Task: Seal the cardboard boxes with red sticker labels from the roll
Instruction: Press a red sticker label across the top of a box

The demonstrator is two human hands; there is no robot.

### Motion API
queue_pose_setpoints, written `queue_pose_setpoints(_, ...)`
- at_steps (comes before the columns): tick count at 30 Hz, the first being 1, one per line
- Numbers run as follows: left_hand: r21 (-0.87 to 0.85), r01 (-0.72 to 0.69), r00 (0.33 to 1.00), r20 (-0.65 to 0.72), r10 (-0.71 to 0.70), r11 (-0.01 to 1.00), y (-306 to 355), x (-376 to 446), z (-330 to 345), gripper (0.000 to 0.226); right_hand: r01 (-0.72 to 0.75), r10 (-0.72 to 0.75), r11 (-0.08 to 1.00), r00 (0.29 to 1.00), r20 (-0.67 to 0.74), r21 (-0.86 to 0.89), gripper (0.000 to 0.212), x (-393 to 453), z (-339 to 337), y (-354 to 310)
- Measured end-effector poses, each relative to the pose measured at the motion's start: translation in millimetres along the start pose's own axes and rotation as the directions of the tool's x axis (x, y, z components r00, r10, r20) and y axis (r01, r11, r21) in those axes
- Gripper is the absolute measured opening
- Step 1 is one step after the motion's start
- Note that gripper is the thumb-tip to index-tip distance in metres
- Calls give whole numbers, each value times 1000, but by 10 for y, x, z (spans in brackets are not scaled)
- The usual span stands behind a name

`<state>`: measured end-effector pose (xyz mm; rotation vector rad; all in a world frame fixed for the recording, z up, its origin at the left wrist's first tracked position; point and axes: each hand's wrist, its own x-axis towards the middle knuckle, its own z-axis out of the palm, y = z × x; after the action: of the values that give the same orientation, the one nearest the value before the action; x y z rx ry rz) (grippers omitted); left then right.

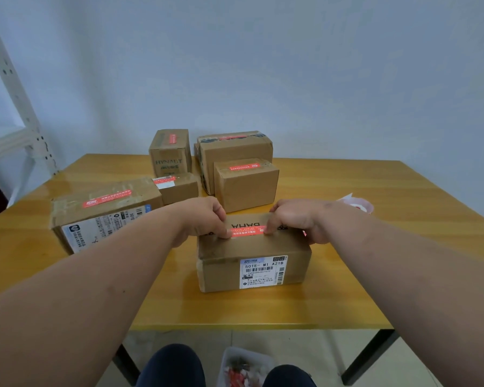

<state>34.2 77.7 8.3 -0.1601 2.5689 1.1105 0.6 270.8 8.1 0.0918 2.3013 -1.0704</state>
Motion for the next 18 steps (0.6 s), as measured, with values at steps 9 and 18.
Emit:
queue_pose_setpoints(9,32,-2,999,-41,4,999,35,30,72,22,-24,23,1000,999,-25,-17,40,-66,32,-47)
queue_pose_setpoints(18,-12,-48,995,-86,47,999,-25,58,35,18,58,-65,992,996,-68,-109,34,28,-15,25)
